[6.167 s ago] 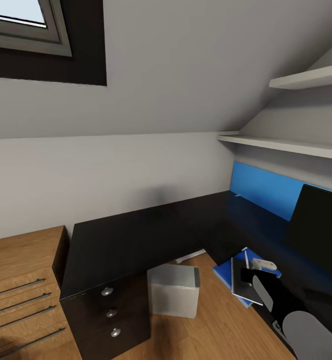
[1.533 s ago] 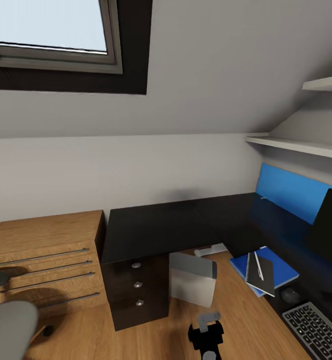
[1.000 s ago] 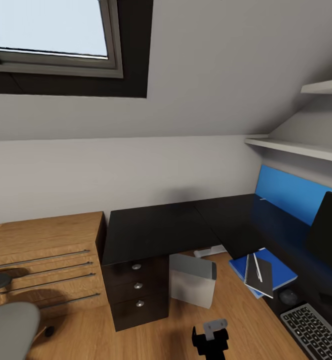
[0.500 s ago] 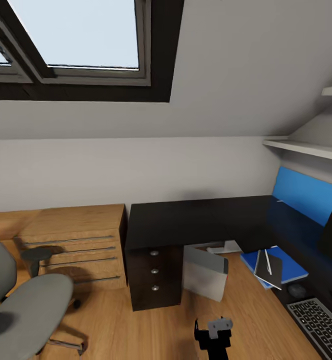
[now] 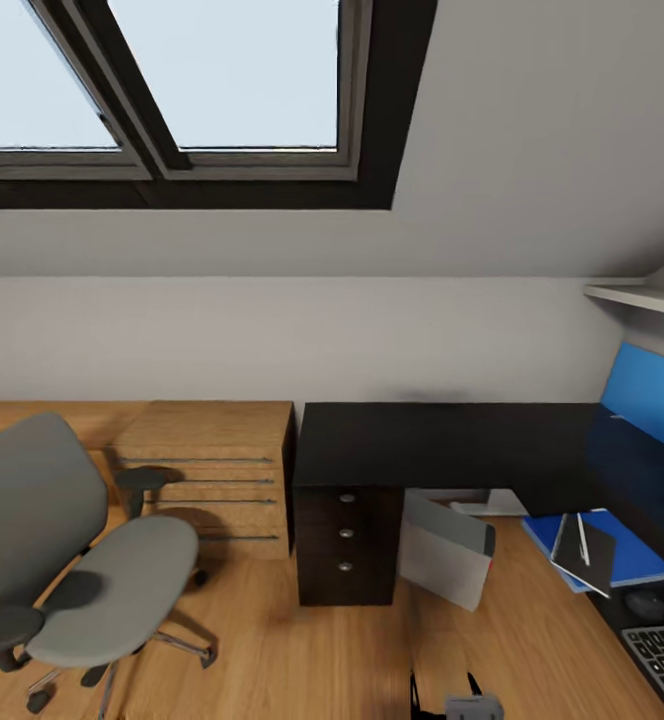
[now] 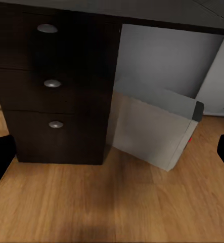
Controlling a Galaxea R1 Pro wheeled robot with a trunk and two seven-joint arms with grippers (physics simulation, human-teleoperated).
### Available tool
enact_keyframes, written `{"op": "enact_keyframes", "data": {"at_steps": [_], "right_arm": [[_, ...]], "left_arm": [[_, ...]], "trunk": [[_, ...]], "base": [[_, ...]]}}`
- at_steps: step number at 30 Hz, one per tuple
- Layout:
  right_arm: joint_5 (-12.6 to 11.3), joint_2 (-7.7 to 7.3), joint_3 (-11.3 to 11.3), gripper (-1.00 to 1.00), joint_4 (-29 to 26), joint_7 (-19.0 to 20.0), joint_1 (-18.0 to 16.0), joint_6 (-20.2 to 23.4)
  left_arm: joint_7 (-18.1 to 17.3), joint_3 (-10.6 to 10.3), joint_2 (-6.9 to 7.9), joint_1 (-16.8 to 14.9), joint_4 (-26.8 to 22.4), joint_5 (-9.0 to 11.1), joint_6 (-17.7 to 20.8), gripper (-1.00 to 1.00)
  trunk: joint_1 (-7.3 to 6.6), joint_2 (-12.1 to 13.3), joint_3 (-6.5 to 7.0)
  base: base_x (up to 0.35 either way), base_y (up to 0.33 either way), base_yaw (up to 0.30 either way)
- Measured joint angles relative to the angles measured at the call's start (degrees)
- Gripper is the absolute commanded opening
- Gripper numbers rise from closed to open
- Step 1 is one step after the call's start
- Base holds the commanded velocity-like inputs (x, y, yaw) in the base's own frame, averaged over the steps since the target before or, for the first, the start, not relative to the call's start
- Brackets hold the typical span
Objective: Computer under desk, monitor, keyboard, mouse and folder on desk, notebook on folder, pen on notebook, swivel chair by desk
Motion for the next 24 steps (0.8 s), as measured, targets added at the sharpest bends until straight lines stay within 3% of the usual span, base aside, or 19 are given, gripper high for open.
{"op": "enact_keyframes", "data": {"at_steps": [5,6,10,11,13,14,18,19,24], "right_arm": [[-0.1,-1.37,0.0,1.00,0.1,-0.1,2.3,-1.1],[-0.2,-1.85,-0.1,1.00,0.1,-0.1,3.4,-1.3],[-0.3,-2.50,0.1,1.00,0.1,-0.1,5.8,-1.4],[-0.4,-2.68,0.0,1.00,0.1,-0.2,7.0,-1.6],[-0.3,-2.79,0.0,1.00,0.1,-0.2,8.3,-1.7],[-0.4,-2.86,0.0,1.00,0.1,-0.2,9.6,-1.8],[-0.4,-2.93,0.0,1.00,0.1,-0.2,11.8,-2.0],[-0.4,-2.95,0.0,1.00,0.1,-0.2,12.7,-2.4],[-0.4,-2.93,0.1,1.00,0.1,-0.3,15.2,-4.7]], "left_arm": [[0.2,0.0,2.08,0.0,9.0,0.0,-2.4,1.00],[0.0,0.1,3.35,0.0,12.3,0.1,-5.2,1.00],[-0.1,0.2,5.33,0.0,18.6,0.2,-13.6,1.00],[-0.1,0.3,5.84,0.0,21.5,0.2,-18.4,1.00],[-0.2,0.3,6.18,0.0,24.5,0.3,-23.2,1.00],[-0.3,0.4,6.41,0.0,27.5,0.3,-27.7,1.00],[-0.5,0.4,6.68,0.0,32.5,0.2,-35.9,1.00],[-0.5,0.4,6.72,0.0,33.9,0.2,-39.5,1.00],[-0.5,0.3,6.75,0.1,35.8,0.1,-47.4,1.00]], "trunk": [[-1.10,2.0,0.90],[-1.32,2.4,1.07],[-2.20,4.0,1.80],[-2.42,4.4,1.97],[-2.86,5.2,2.34],[-3.08,5.6,2.50],[-3.95,7.2,3.16],[-4.17,7.6,3.32],[-5.27,9.6,4.21]], "base": [[-0.003,0.000,0.280],[-0.001,0.000,0.281],[-0.001,0.000,0.282],[0.000,0.000,0.283],[0.000,0.000,0.284],[0.000,0.000,0.285],[0.000,0.000,0.286],[0.000,0.000,0.286],[0.000,0.000,0.287]]}}
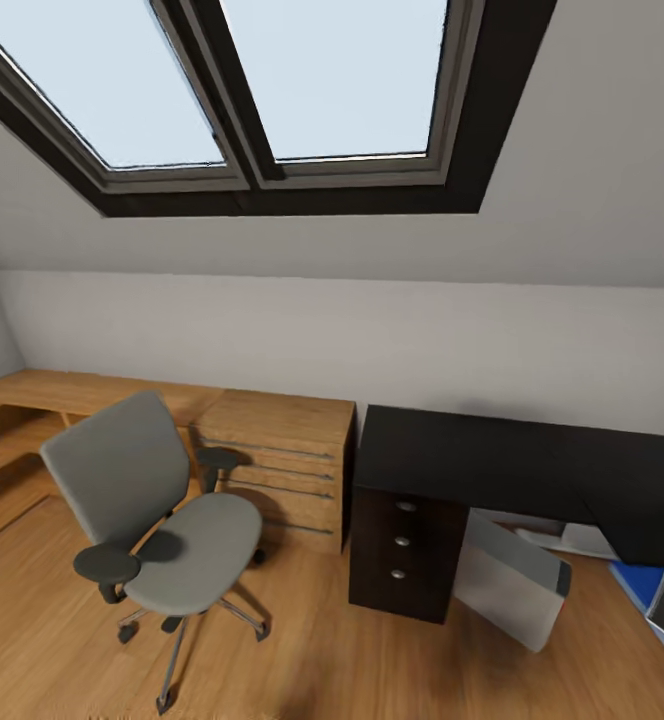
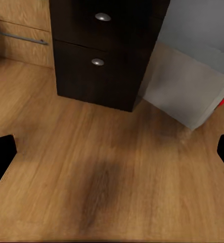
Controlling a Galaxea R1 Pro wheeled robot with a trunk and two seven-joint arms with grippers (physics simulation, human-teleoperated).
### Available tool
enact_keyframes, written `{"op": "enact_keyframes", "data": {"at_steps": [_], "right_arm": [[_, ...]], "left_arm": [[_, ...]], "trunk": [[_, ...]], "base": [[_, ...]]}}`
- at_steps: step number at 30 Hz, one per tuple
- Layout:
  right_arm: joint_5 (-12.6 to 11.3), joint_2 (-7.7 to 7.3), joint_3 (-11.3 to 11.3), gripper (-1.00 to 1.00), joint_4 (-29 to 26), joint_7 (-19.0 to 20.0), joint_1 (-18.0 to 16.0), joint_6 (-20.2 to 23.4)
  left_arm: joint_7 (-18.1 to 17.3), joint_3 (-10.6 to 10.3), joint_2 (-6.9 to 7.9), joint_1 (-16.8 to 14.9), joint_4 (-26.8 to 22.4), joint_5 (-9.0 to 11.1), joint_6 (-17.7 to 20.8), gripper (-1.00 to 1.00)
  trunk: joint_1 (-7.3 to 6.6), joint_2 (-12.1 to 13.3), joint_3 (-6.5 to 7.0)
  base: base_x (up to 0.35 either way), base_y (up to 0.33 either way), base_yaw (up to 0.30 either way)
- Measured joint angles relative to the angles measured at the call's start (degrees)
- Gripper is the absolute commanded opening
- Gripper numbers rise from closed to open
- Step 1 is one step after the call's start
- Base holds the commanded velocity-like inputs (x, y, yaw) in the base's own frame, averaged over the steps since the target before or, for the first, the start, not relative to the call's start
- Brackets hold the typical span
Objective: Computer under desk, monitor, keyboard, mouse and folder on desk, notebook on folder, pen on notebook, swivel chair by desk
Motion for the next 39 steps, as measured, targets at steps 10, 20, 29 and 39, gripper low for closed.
{"op": "enact_keyframes", "data": {"at_steps": [10,20,29,39], "right_arm": [[-0.7,-0.03,-0.1,1.00,0.0,-0.4,3.0,-0.6],[-7.0,0.28,0.0,1.00,-0.1,-7.9,3.1,-0.7],[-7.7,0.30,0.1,1.00,-0.1,-9.0,3.1,-0.7],[-7.7,0.23,0.1,1.00,-0.1,-9.1,3.1,-0.7]], "left_arm": [[-0.1,0.0,-0.07,0.0,0.9,0.0,-14.1,1.00],[0.2,0.2,-0.19,0.0,0.9,0.1,-14.1,1.00],[0.1,0.1,-0.53,0.0,0.9,0.1,-13.1,1.00],[0.0,0.1,-3.21,0.0,0.9,0.1,-12.9,1.00]], "trunk": [[-0.01,0.0,0.01],[-0.01,0.0,0.01],[-0.01,0.0,0.02],[-0.01,0.0,0.02]], "base": [[0.000,0.000,0.287],[0.000,0.000,0.290],[0.000,0.000,0.291],[0.000,0.000,0.291]]}}
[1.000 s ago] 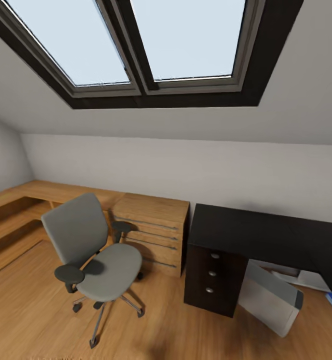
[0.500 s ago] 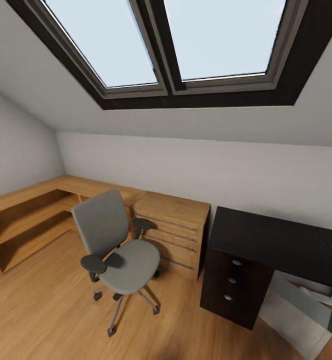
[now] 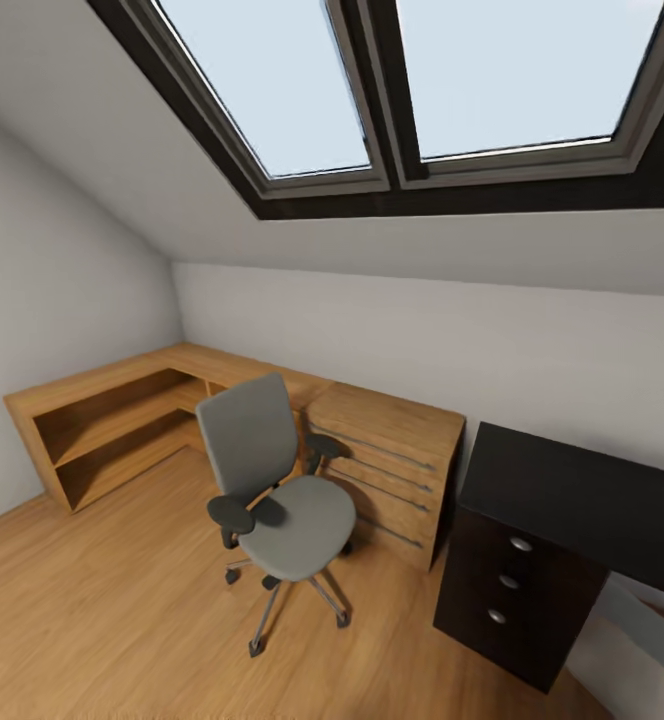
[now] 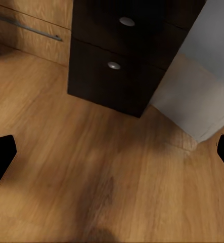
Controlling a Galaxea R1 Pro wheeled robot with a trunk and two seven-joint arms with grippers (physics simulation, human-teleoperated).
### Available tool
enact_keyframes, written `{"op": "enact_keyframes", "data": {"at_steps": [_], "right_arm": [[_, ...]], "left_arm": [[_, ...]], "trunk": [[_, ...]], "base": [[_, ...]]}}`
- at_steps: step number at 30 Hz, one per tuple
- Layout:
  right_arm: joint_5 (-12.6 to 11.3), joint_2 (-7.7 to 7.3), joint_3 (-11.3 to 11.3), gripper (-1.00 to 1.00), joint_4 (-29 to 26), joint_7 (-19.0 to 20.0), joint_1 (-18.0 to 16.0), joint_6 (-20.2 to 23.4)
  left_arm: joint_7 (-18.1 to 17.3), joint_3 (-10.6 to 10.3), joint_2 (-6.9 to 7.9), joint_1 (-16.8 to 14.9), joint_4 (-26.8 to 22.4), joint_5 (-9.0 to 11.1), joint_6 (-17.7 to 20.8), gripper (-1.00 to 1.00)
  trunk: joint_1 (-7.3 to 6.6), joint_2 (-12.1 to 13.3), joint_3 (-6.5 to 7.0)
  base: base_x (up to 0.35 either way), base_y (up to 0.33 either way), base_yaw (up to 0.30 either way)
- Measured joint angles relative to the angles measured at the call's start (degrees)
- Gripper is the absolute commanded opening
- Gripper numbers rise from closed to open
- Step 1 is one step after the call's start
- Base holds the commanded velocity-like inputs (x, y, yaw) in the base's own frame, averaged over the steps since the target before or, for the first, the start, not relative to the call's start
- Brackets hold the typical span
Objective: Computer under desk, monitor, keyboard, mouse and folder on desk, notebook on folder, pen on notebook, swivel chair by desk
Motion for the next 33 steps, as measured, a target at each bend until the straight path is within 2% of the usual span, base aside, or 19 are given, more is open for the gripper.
{"op": "enact_keyframes", "data": {"at_steps": [7,33], "right_arm": [[0.0,-0.06,0.0,1.00,0.1,0.0,0.0,0.0],[-0.1,-0.26,0.0,1.00,0.0,0.0,0.0,0.0]], "left_arm": [[0.0,-0.1,-0.47,0.0,0.0,0.0,0.0,1.00],[0.0,-0.1,-0.54,0.0,0.0,0.0,0.0,1.00]], "trunk": [[0.00,0.0,0.06],[0.00,0.0,0.59]], "base": [[0.000,0.000,0.291],[0.000,0.000,0.291]]}}
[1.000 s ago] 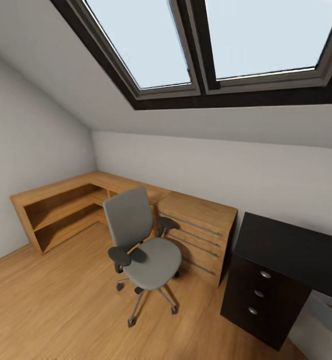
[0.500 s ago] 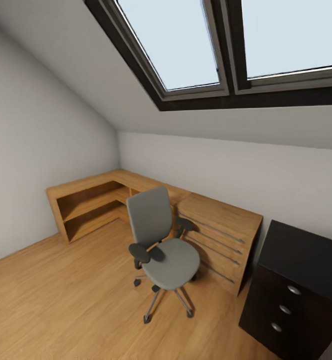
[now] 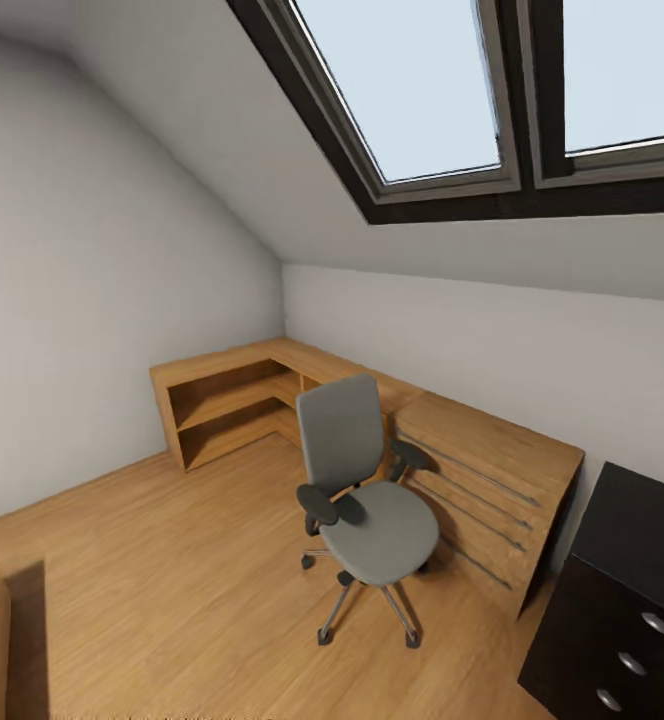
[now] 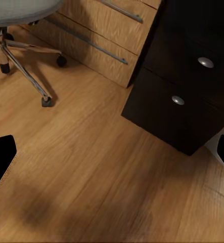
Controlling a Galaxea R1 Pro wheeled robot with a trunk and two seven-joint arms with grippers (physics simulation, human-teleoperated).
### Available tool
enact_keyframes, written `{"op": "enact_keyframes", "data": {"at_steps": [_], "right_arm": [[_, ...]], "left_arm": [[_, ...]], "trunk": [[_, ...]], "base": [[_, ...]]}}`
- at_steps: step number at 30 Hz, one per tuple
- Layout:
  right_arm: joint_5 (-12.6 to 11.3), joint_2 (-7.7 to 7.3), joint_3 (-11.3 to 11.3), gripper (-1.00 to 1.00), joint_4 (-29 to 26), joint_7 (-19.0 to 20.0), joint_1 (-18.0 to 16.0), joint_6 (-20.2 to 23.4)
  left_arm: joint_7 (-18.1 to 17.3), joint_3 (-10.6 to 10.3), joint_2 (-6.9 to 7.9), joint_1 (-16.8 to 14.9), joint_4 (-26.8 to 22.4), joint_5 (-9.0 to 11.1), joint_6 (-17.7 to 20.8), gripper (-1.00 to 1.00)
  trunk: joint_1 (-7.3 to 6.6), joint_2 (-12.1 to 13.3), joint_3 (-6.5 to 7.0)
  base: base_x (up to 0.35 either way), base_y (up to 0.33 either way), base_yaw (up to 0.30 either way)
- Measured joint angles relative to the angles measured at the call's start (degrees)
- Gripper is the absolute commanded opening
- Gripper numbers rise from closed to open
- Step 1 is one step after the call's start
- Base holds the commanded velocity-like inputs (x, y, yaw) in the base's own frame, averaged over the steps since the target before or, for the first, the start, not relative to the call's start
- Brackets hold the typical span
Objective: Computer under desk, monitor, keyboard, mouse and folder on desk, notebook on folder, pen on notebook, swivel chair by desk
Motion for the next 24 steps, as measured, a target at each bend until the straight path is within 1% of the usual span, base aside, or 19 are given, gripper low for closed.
{"op": "enact_keyframes", "data": {"at_steps": [4,10,24], "right_arm": [[0.0,-0.12,-0.1,1.00,0.0,0.0,0.0,0.0],[0.0,-0.73,0.0,1.00,0.0,0.1,0.0,0.0],[0.0,-0.83,0.0,1.00,0.0,0.1,0.0,0.0]], "left_arm": [[0.0,0.0,0.00,0.0,0.0,0.0,0.0,1.00],[0.0,0.0,0.00,0.0,0.0,0.0,0.0,1.00],[0.0,0.0,-0.02,0.0,0.0,0.0,0.0,1.00]], "trunk": [[0.00,0.0,0.08],[0.00,0.0,0.21],[0.00,0.0,0.40]], "base": [[0.000,0.000,0.291],[0.000,0.000,0.291],[0.000,0.000,0.291]]}}
